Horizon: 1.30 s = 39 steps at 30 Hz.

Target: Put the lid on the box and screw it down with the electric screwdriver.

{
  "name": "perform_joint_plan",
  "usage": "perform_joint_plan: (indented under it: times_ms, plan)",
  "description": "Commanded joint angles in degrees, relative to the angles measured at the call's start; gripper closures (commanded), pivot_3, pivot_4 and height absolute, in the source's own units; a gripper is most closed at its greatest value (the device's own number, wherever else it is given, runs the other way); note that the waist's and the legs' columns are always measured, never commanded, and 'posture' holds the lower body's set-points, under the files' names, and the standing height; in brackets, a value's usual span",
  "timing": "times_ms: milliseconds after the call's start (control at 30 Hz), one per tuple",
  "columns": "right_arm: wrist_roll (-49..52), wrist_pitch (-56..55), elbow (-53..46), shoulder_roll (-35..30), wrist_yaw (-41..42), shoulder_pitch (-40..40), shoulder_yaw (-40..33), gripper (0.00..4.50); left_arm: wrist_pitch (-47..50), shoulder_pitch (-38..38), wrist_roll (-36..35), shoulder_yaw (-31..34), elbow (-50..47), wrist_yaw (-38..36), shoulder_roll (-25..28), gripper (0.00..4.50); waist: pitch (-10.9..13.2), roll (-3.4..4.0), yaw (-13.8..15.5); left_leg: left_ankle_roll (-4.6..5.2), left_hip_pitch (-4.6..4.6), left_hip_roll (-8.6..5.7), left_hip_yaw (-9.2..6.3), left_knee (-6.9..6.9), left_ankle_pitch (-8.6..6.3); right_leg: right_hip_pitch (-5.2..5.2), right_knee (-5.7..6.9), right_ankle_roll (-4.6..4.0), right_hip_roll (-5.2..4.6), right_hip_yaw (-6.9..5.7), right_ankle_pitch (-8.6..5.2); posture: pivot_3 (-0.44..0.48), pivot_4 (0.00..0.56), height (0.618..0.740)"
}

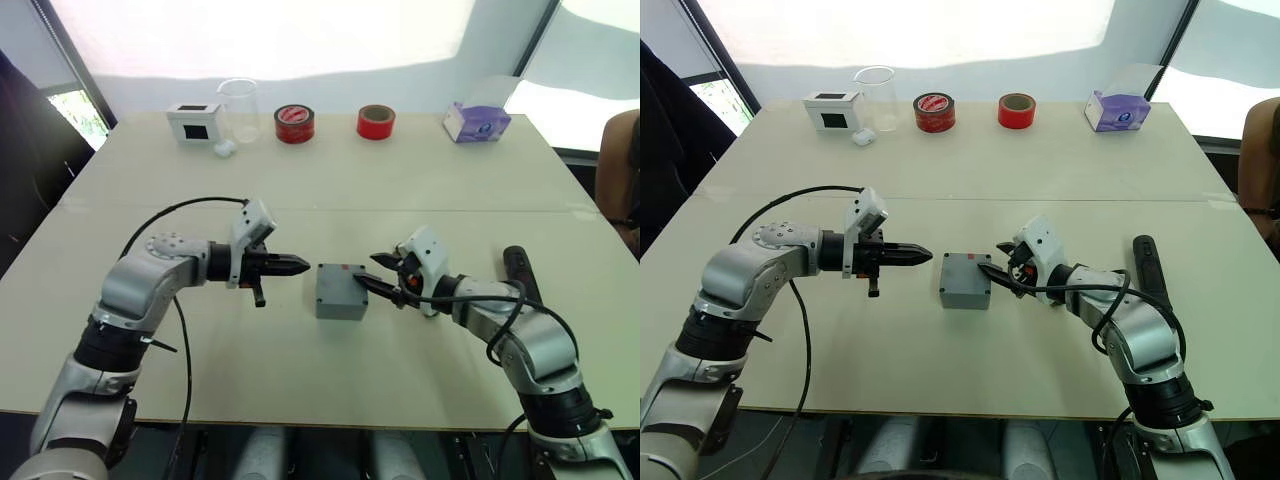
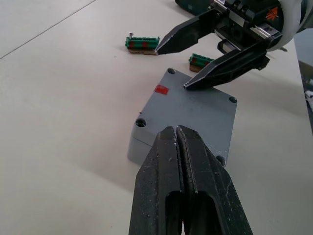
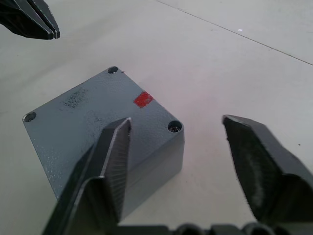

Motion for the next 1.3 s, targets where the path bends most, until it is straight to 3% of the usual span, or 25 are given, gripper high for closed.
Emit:
perform_joint_plan:
  times_ms: [33, 167, 200, 300, 467, 600, 767, 1067, 1300]
  plan:
    - [2.3, 1.6, -2.2, -0.4, -0.6, -2.0, -4.1, 0.53, -0.9, -0.6, -0.5, 0.2, -1.3, -0.1, -0.2, 4.5, 0.0, 0.0, 0.0, 0.0, 0.0, 0.0, 0.0, 0.0, 0.0, 0.0, 0.0, 0.0, 0.0, 0.0, 0.0, 0.0, 0.15, 0.74]
    - [8.9, 9.0, -3.4, -1.9, -2.1, -4.7, -13.7, 0.53, -1.3, -2.2, -1.0, -0.5, -1.9, -1.0, -0.9, 4.5, 0.0, 0.0, 0.1, 0.0, 0.0, 0.0, 0.0, 0.0, 0.0, 0.0, 0.0, 0.0, 0.0, 0.0, 0.0, 0.0, 0.15, 0.74]
    - [10.9, 12.7, -3.0, -3.4, -3.0, -6.4, -17.3, 0.26, -1.4, -2.9, -1.2, -0.7, -2.3, -1.6, -1.0, 4.5, 0.0, 0.0, 0.2, 0.0, -0.01, 0.0, 0.0, 0.0, 0.0, 0.0, 0.0, 0.0, -0.02, 0.0, 0.0, 0.0, 0.15, 0.74]
    - [13.5, 21.8, -0.8, -10.5, -3.3, -10.0, -23.1, 0.26, -2.1, -4.9, -1.3, -1.9, -3.6, -3.2, -1.4, 4.5, 0.0, -0.01, 0.3, 0.0, -0.02, -0.04, -0.01, 0.0, 0.0, 0.02, -0.01, 0.0, -0.06, -0.01, 0.0, 0.0, 0.15, 0.74]
    - [12.7, 36.1, 8.1, -22.0, -4.6, -14.9, -26.4, 0.26, -3.9, -6.2, -0.9, -3.8, -5.2, -4.8, -2.4, 4.5, 0.0, -0.01, -0.1, 0.02, -0.01, 0.01, 0.0, -0.06, -0.01, 0.03, -0.1, -0.05, -0.07, -0.01, -0.03, 0.0, 0.15, 0.74]
    - [12.5, 42.6, 12.0, -31.3, -1.5, -12.2, -23.0, 0.26, -4.9, -6.1, -0.8, -5.0, -6.7, -5.1, -3.5, 4.5, 0.0, 0.02, -0.1, 0.02, -0.01, 0.05, 0.05, -0.09, -0.01, 0.01, -0.12, -0.11, -0.1, 0.0, -0.06, 0.0, 0.15, 0.74]
    - [11.8, 46.9, 21.3, -37.9, 1.8, -5.9, -17.6, 0.26, -7.1, -4.4, 1.3, -8.0, -7.8, -4.1, -5.6, 4.5, 0.0, 0.03, 0.2, 0.08, 0.01, 0.06, 0.07, -0.07, -0.04, 0.12, -0.22, -0.11, -0.11, -0.01, -0.06, 0.0, 0.15, 0.74]
    - [12.1, 43.9, 23.9, -42.4, 8.8, -7.1, -8.8, 0.26, -6.7, -1.8, 0.9, -9.1, -11.2, -2.5, -6.3, 4.5, 0.0, 0.16, -0.7, 0.1, 0.0, 0.1, 0.1, -0.07, -0.06, 0.08, -0.3, -0.09, -0.04, 0.0, -0.05, 0.0, 0.15, 0.74]
    - [12.0, 46.2, 29.9, -39.7, 10.5, -11.2, -3.8, 0.26, -6.3, -0.2, 1.3, -10.5, -13.8, -2.6, -4.6, 4.5, 0.0, 0.15, -0.4, 0.1, -0.01, 0.09, 0.1, -0.06, -0.06, 0.11, -0.34, -0.08, -0.06, -0.01, -0.05, 0.0, 0.15, 0.74]
